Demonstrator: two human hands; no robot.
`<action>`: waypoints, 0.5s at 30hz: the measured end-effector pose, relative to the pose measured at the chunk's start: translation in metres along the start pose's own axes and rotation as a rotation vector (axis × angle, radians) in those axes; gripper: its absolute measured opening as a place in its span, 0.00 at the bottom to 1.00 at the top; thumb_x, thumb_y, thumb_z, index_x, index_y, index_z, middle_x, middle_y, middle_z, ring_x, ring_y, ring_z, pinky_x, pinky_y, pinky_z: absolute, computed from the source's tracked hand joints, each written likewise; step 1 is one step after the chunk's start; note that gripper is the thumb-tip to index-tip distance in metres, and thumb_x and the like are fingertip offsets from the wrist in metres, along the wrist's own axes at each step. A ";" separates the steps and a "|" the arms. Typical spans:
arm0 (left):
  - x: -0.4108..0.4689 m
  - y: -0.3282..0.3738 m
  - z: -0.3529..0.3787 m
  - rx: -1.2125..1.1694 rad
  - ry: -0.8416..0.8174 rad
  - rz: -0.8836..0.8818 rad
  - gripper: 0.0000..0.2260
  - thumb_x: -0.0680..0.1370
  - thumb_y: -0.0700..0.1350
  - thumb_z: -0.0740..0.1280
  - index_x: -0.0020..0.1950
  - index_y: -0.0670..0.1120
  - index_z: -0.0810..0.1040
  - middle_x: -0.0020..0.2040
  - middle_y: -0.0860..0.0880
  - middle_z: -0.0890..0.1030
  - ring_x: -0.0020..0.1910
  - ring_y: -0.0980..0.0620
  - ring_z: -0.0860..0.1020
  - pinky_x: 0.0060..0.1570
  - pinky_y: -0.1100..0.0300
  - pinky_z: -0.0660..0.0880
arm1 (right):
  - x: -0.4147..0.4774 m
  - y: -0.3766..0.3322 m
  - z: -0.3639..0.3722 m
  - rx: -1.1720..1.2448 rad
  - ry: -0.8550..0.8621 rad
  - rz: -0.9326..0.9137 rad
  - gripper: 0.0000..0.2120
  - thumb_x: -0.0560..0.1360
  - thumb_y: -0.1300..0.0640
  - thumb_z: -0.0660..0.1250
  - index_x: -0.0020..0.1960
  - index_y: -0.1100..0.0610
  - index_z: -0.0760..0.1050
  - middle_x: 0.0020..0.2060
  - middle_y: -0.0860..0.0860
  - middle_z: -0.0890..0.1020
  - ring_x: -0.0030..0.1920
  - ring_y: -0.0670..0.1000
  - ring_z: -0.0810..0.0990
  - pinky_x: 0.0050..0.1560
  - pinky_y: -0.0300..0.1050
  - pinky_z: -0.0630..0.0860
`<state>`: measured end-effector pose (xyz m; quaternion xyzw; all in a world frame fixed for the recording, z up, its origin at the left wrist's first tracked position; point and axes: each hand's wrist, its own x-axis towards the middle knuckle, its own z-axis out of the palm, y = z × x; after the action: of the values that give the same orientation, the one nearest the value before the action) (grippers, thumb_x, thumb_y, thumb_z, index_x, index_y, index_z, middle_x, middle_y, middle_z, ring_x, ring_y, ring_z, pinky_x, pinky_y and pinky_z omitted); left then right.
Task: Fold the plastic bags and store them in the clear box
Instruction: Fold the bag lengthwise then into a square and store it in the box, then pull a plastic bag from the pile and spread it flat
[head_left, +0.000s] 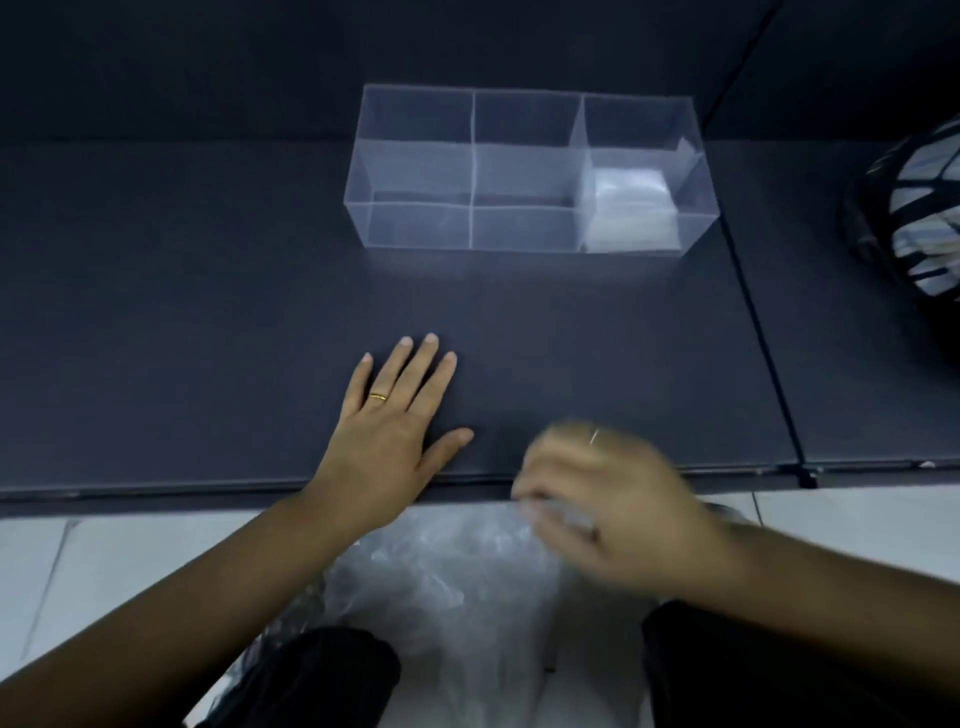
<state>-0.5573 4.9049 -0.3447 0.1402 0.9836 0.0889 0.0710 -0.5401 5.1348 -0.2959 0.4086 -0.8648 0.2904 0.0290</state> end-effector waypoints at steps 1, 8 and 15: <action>-0.008 -0.003 0.002 0.017 0.003 0.003 0.34 0.77 0.65 0.41 0.78 0.49 0.51 0.79 0.50 0.49 0.78 0.50 0.45 0.75 0.48 0.41 | -0.015 -0.012 0.022 0.035 -0.166 -0.034 0.09 0.78 0.51 0.60 0.49 0.53 0.77 0.46 0.50 0.78 0.46 0.52 0.77 0.47 0.46 0.75; -0.018 -0.006 0.004 0.062 0.010 0.021 0.32 0.80 0.63 0.44 0.78 0.47 0.53 0.79 0.47 0.53 0.78 0.48 0.49 0.75 0.45 0.46 | -0.053 -0.011 0.106 -0.150 -0.811 0.018 0.27 0.70 0.44 0.71 0.66 0.52 0.72 0.59 0.54 0.77 0.57 0.54 0.76 0.57 0.47 0.72; -0.017 -0.011 -0.004 -0.153 -0.028 0.010 0.30 0.79 0.64 0.42 0.78 0.50 0.53 0.79 0.52 0.49 0.77 0.55 0.43 0.75 0.52 0.38 | -0.033 -0.016 0.077 0.158 -0.550 0.162 0.11 0.76 0.48 0.66 0.43 0.55 0.79 0.41 0.51 0.80 0.46 0.53 0.77 0.46 0.44 0.70</action>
<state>-0.5443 4.8889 -0.3408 0.1407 0.9720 0.1621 0.0950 -0.4920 5.1095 -0.3615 0.4024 -0.8448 0.2366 -0.2615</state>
